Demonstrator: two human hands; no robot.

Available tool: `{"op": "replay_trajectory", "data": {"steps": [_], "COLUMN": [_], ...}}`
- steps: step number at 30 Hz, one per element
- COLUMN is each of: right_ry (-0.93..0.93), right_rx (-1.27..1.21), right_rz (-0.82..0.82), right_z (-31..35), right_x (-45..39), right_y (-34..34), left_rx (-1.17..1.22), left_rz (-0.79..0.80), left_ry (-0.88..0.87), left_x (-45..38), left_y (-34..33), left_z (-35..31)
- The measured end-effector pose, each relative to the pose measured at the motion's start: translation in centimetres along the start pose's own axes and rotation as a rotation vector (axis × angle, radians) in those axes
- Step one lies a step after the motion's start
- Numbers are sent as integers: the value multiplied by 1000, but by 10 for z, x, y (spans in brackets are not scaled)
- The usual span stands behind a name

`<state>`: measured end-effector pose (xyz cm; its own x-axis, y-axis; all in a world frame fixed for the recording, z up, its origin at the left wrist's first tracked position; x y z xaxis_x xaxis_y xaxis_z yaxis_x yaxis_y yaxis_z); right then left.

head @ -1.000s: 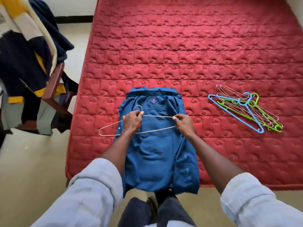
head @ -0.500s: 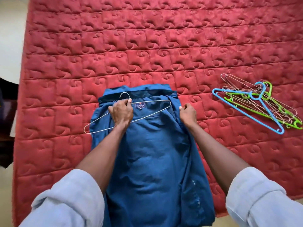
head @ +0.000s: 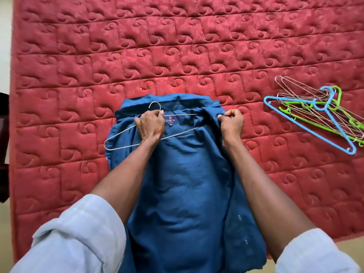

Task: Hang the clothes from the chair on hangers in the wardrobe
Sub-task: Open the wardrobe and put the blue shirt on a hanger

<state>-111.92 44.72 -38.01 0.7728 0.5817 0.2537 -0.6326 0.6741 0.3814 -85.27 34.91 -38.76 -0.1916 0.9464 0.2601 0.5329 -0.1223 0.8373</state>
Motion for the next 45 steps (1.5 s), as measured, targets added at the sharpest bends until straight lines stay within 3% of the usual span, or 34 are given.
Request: {"op": "replay_trajectory", "data": {"steps": [2,4,7,10,11,13,16,18,21,26,29,31,33,35,37,41,45], "right_ry": [313,521,618,467,396,369,560,713,775,773,775,718,677,669,668,625,616], "right_rx": [103,162,427,551,504,392,373,447,557,718,663,647,676,717,762,863,944], "right_rz": [73,408,882,1080,1062,859,445,334,279,436,434,437,413,391,370,363,370], "right_z": [34,49,26,-2,-5,-2,11,19,22,14,18,17,17,17,17,13,12], "right_x": [24,63,105,115,117,115,102,99,88,75,70,64,60,61,60,55,52], "right_y": [-10,-44,-82,-84,-82,-73,-54,-53,-68,-106,-112,-113,-113,-114,-116,-117,-116], "left_rx": [22,61,130,176,182,200,240,259,326,419,354,347,400,353,189,-25,139], "left_rz": [38,86,144,200,210,211,214,217,174,139,-20,-225,-354,-313,-206,-88,-145], "left_ry": [-2,7,45,58,57,56,13,-49,-128,-297,-384,-237,50,299,438,607,506], "left_x": [2,2,1,0,1,0,-1,2,10,27,25,16,7,-1,-5,-4,-10], "left_y": [-2,-5,-13,-22,-23,-23,-22,-21,-16,1,19,38,56,62,61,59,64], "left_z": [-6,-9,-4,5,7,6,-3,-13,-16,-13,1,31,76,115,140,165,152]}}
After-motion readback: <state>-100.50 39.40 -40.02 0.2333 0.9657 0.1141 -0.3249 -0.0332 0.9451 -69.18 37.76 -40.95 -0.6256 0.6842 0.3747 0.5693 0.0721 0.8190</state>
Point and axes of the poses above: each hand's wrist, its own x-axis away from the middle knuckle, its own y-axis out of the back of the hand, z = x × y, the point moved 6 cm from there along -x, towards the middle knuckle, and after that the axes turned 7 degrees about y, right-handed, at the moved point
